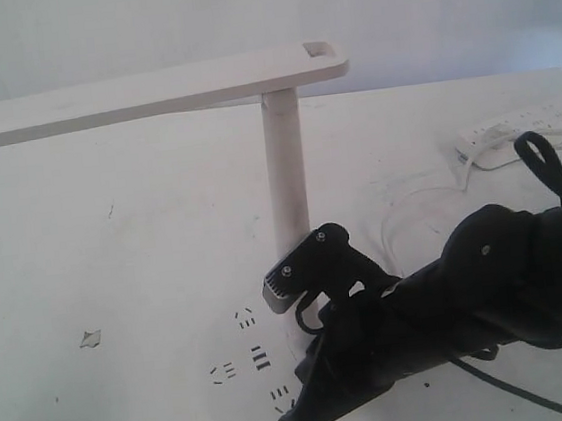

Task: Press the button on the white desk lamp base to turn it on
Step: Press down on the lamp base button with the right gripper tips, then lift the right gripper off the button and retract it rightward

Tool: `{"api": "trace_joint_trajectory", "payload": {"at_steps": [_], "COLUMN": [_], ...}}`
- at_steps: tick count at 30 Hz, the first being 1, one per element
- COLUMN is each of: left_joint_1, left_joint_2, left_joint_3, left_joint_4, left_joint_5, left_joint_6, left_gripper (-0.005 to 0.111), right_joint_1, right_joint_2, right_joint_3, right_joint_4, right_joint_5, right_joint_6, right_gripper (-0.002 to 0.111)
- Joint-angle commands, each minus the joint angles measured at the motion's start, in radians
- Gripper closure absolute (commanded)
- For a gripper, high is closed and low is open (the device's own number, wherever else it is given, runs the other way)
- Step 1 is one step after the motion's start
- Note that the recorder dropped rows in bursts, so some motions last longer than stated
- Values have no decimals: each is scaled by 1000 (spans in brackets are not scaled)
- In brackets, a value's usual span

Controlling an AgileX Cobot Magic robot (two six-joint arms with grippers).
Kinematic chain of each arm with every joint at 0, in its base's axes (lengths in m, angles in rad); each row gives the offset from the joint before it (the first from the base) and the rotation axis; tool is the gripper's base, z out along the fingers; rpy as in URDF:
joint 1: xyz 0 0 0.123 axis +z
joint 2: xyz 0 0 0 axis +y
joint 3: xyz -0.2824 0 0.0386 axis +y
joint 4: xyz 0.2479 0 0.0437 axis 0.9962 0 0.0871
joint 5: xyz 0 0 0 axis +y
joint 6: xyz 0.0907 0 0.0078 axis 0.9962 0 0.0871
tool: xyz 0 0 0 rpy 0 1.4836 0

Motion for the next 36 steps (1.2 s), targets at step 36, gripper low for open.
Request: {"api": "trace_joint_trajectory", "payload": {"at_steps": [36], "left_joint_1": [-4], "left_joint_2": [-4], "left_joint_3": [1], "left_joint_4": [-4], "left_joint_5": [8], "left_joint_6": [-1], "left_gripper": [107], "right_joint_1": [-3], "right_joint_2": [-46], "right_joint_3": [18], "right_joint_4": [-3], "right_joint_5": [-54], "right_joint_6": [7], "right_gripper": [108]}}
